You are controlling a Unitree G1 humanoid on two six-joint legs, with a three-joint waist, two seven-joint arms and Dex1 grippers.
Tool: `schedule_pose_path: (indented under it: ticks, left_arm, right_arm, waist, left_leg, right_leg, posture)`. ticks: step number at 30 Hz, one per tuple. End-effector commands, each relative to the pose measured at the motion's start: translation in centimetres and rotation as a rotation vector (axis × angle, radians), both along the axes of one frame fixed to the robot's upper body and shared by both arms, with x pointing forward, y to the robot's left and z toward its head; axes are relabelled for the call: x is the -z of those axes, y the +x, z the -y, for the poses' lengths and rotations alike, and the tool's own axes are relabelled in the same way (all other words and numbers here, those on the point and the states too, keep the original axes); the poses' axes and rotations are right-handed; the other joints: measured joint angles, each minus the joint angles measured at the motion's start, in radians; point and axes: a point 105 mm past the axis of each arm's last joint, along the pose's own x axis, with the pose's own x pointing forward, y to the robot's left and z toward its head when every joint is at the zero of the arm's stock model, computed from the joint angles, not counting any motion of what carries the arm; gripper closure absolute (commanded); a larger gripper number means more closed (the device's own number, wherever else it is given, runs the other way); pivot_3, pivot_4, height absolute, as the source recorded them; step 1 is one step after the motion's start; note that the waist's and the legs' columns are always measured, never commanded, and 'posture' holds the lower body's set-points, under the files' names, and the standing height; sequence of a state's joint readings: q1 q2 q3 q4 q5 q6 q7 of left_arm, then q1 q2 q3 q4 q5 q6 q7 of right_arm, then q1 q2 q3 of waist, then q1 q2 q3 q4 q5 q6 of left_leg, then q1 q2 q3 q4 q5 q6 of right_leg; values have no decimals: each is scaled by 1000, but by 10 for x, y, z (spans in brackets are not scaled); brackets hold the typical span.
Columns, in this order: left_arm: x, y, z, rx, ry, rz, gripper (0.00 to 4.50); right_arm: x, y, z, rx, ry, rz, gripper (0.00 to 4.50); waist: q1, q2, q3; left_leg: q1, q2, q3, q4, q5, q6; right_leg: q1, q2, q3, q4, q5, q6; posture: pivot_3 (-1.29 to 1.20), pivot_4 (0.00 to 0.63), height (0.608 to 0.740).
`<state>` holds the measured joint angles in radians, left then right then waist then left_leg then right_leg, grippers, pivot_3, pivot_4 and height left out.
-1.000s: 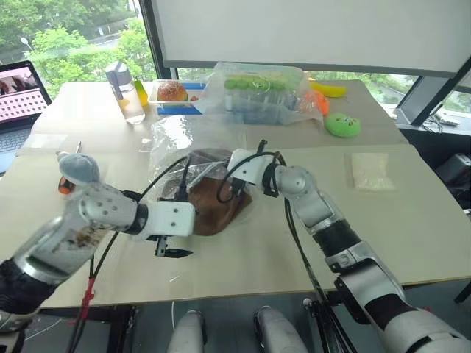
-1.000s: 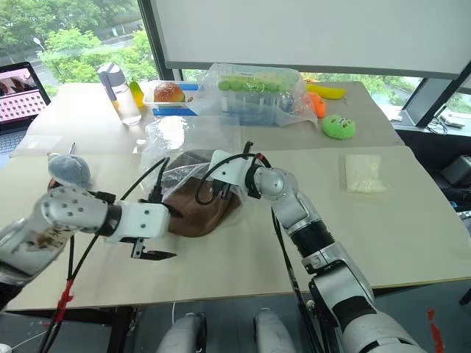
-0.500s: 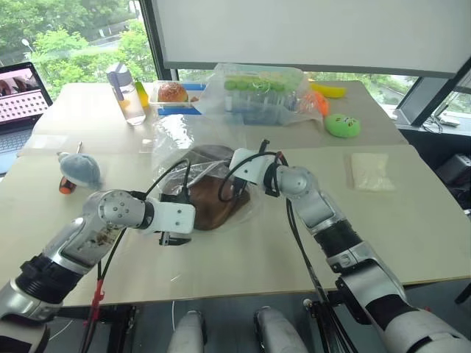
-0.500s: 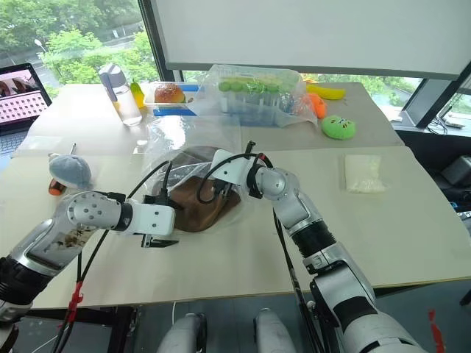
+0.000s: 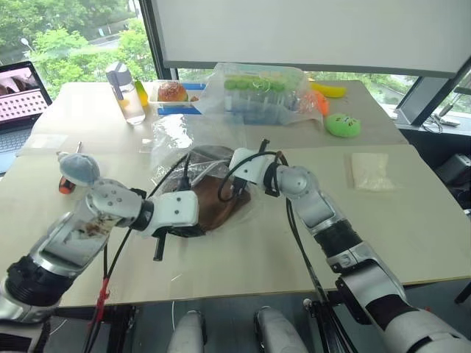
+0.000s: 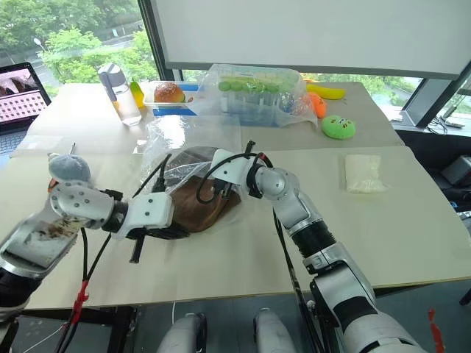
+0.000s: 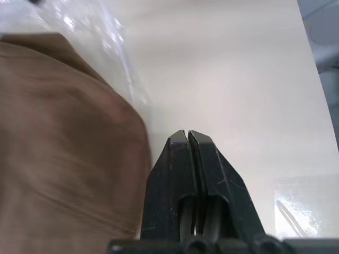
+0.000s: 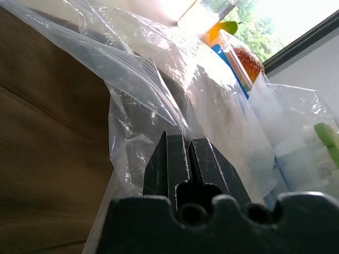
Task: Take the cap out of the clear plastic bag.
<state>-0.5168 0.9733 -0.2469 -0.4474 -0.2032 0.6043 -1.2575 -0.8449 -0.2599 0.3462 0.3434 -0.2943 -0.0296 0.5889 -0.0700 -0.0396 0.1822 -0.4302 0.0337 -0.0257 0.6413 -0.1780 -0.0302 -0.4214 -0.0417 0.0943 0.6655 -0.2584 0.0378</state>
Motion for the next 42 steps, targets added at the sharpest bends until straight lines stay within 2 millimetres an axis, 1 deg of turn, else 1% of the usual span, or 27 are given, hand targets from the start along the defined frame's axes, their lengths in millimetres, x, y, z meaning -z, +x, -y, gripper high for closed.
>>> schedule_pose_path:
  ticks: [1,2,3,5,7,8,10,11,12,13,14,15,16,18,19,23,25,27,29,38,41,42]
  left_arm:
    - [-15,15,2,-36,-16,113,4473]
    - [-17,25,1,-73,-20,164,4473]
    - [-18,31,1,-87,-20,195,4473]
    - [-17,35,4,-89,-28,199,4473]
    - [-10,39,12,-86,-45,194,3965]
    - [-8,39,15,-83,-49,188,3798]
    - [-1,39,24,-84,-69,177,3004]
    - [2,38,28,-85,-78,172,2732]
    - [5,36,31,-84,-88,162,2343]
    - [7,36,33,-89,-91,161,2077]
    - [9,35,35,-93,-93,156,1716]
    - [10,34,36,-98,-94,154,1364]
    - [12,37,35,-113,-82,182,1048]
    - [15,46,30,-164,-48,236,272]
    - [18,48,27,-180,-30,236,131]
    - [29,49,21,-214,30,251,131]
    - [34,53,17,-229,91,313,131]
    - [43,47,21,-239,84,289,131]
    - [48,40,26,-239,63,255,131]
    - [50,39,24,-254,85,270,131]
    - [52,36,24,-250,87,241,877]
    - [52,35,25,-251,84,235,1265]
  right_arm:
    - [-15,-2,-3,-11,33,45,4500]
    - [-15,-2,-3,-12,34,45,4500]
    - [-15,-2,-3,-12,34,44,4500]
    - [-15,-2,-4,-13,34,44,4500]
    - [-14,-2,-4,-15,35,42,4500]
    - [-14,-2,-4,-15,35,42,4500]
    - [-14,-3,-5,-15,35,43,4500]
    - [-14,-3,-5,-15,36,44,4500]
    - [-15,-3,-5,-13,38,44,4500]
    - [-15,-2,-5,-11,38,44,4500]
    - [-15,-2,-4,-8,39,44,4500]
    - [-15,-2,-4,-7,39,45,4500]
    - [-15,-2,-3,-5,38,45,4500]
    - [-15,-2,-3,-4,38,45,4500]
    - [-15,-2,-3,-4,38,45,4500]
    - [-16,-2,-4,-7,39,45,4500]
    - [-16,-3,-4,-8,39,45,4500]
    - [-16,-3,-4,-7,39,46,4500]
    - [-16,-3,-3,-5,40,47,4500]
    - [-17,-3,-3,-7,39,51,4500]
    - [-17,-3,-3,-7,39,51,4500]
    - [-17,-3,-3,-7,40,50,4500]
  waist:
    - [0,0,0]
    - [0,0,0]
    - [1,0,0]
    - [1,0,0]
    - [1,0,0]
    - [1,0,0]
    - [1,0,0]
    - [1,0,0]
    - [0,0,0]
    - [0,0,0]
    - [0,0,0]
    - [0,0,0]
    - [0,0,0]
    - [1,0,0]
    - [1,0,0]
    - [0,0,0]
    - [1,0,0]
    - [1,0,0]
    - [1,0,0]
    - [1,0,0]
    - [1,0,0]
    - [1,0,0]
  left_leg:
    - [0,0,0,0,0,0]
    - [0,0,0,0,0,0]
    - [0,0,0,0,0,0]
    - [0,0,0,1,0,0]
    - [0,0,0,1,0,0]
    - [0,0,0,1,0,0]
    - [-1,0,0,1,0,0]
    - [-1,0,0,1,0,0]
    - [-1,0,0,1,0,0]
    - [0,0,0,1,0,0]
    - [0,0,0,1,0,0]
    - [0,0,0,1,0,0]
    - [0,0,0,1,0,0]
    - [0,0,0,1,0,0]
    - [0,0,0,1,0,0]
    - [0,0,0,1,0,0]
    - [0,0,0,1,0,0]
    - [0,0,0,1,0,0]
    - [1,0,0,1,0,0]
    - [1,0,0,1,0,0]
    - [1,0,0,1,0,0]
    - [1,0,0,1,0,0]
  right_leg:
    - [0,0,0,0,0,0]
    - [0,0,0,0,0,0]
    - [0,0,0,0,0,0]
    - [1,0,0,0,0,0]
    - [0,0,0,0,0,0]
    - [0,0,0,0,0,0]
    - [0,0,0,0,0,0]
    - [0,0,0,0,0,0]
    - [0,0,0,0,0,0]
    - [0,0,0,1,0,0]
    - [0,0,0,1,0,0]
    - [0,0,0,1,0,0]
    - [0,0,0,1,0,0]
    - [0,0,0,1,0,0]
    - [0,0,0,1,0,0]
    - [0,0,0,1,0,0]
    - [0,0,0,1,0,0]
    - [0,0,0,1,0,0]
    - [1,0,0,1,0,0]
    - [1,0,0,1,0,0]
    - [1,0,0,1,0,0]
    - [1,0,0,1,0,0]
  posture:
    - [0,150,740]
    - [0,150,740]
    - [0,150,740]
    - [0,150,740]
    - [0,150,740]
    - [0,150,740]
    - [0,150,740]
    - [0,150,740]
    - [0,150,740]
    - [0,150,740]
    - [0,150,740]
    - [0,150,740]
    - [0,150,740]
    - [0,150,740]
    - [0,150,740]
    - [0,150,740]
    - [0,150,740]
    - [0,150,740]
    - [0,150,740]
    - [0,150,740]
    - [0,150,740]
    - [0,150,740]
